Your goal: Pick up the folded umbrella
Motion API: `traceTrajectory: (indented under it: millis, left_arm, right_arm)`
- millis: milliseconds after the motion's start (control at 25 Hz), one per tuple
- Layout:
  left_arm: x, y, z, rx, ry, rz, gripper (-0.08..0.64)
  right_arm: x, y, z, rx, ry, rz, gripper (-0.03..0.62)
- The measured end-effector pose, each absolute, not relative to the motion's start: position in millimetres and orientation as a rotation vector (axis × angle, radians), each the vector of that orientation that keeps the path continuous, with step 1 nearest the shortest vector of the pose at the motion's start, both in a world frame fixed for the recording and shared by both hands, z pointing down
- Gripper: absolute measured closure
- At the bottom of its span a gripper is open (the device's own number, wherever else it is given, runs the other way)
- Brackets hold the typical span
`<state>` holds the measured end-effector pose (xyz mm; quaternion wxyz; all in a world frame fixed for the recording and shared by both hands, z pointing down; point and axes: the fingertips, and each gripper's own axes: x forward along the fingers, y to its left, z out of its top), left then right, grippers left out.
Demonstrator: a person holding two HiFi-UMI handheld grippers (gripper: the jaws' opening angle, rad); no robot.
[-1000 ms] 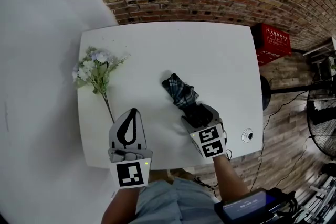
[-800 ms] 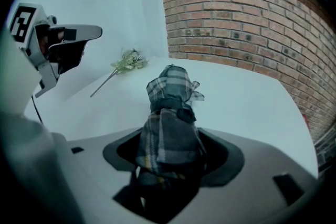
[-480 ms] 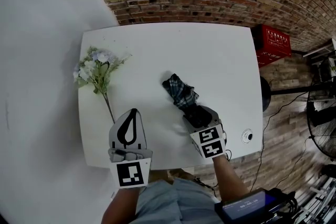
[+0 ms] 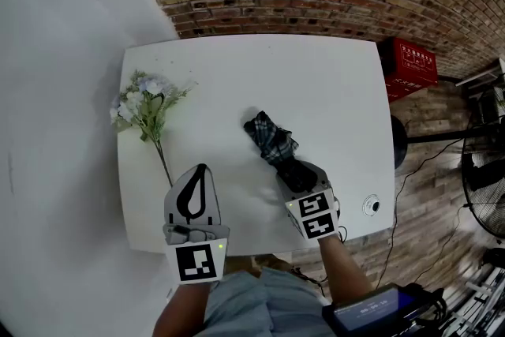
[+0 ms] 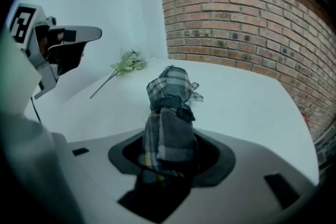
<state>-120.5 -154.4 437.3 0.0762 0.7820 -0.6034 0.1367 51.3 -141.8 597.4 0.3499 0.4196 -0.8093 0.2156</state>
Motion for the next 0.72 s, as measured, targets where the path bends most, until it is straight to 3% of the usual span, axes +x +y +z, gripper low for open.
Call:
traceTrajectory:
  millis: [720]
  left_arm:
    - [-119.8,-156.3,432.7,2.356,-1.815,0.414,0.552]
  right_arm:
    - [50.8,-141.9,596.6,1.104,-2.101,0.547,0.397]
